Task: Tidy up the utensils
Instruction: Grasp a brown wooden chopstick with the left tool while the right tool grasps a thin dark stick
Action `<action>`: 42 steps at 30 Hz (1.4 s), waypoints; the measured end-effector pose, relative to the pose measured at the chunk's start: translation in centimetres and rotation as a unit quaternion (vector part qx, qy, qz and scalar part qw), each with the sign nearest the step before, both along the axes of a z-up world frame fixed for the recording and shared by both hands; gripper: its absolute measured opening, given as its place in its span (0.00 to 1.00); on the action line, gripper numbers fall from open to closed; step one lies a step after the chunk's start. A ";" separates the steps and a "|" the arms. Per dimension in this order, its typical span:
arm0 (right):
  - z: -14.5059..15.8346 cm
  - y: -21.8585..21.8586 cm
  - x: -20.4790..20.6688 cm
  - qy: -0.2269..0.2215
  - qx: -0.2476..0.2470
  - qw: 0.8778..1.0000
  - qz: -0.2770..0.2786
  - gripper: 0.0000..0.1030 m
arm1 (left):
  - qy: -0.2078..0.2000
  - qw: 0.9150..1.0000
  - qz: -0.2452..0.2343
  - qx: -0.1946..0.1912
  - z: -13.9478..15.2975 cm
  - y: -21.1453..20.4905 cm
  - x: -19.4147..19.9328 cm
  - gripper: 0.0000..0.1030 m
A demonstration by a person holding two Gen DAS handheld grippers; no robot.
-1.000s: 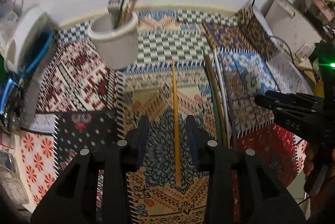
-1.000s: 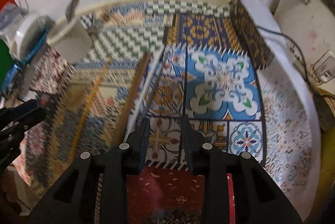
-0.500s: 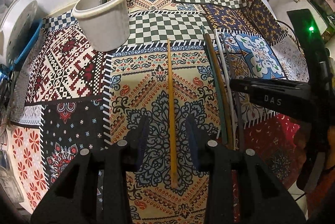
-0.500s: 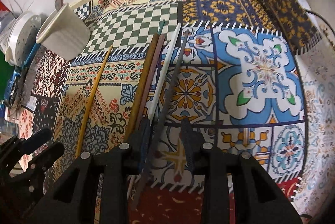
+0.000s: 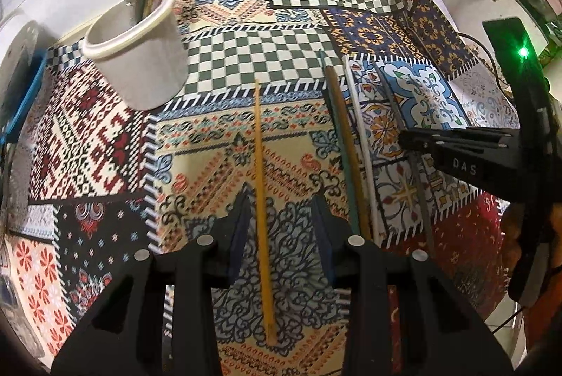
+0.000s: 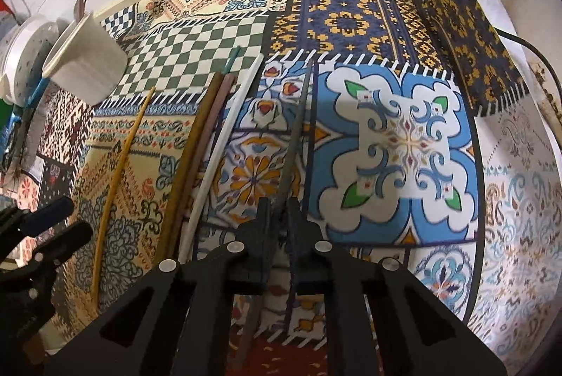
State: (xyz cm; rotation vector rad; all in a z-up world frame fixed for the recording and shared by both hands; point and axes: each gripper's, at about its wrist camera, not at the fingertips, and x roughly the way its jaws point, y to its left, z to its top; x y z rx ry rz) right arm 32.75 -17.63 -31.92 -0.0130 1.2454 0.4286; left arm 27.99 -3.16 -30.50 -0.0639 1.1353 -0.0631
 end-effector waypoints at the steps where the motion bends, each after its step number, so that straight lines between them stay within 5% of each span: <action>1: 0.0 0.2 0.2 -0.003 0.000 1.000 0.001 0.08 | 0.001 1.000 -0.001 -0.003 0.0 -0.1 0.3 0.34; 11: 0.5 -0.8 0.6 -0.003 0.035 0.999 -0.009 0.06 | 0.027 0.999 -0.011 -0.046 -0.7 -2.2 5.3 0.31; 23: 1.9 -2.9 0.1 -0.011 0.060 0.998 -0.015 0.06 | 0.062 0.997 -0.027 -0.035 -3.0 -4.7 10.4 0.18; 32: 2.5 -3.3 0.2 -0.017 0.068 0.997 -0.016 0.06 | 0.060 0.997 -0.024 -0.040 -2.9 -4.7 11.1 0.06; 42: 4.5 -3.6 -0.1 -0.041 0.077 0.996 -0.021 0.06 | 0.022 0.998 -0.034 -0.046 0.8 -4.3 8.9 0.06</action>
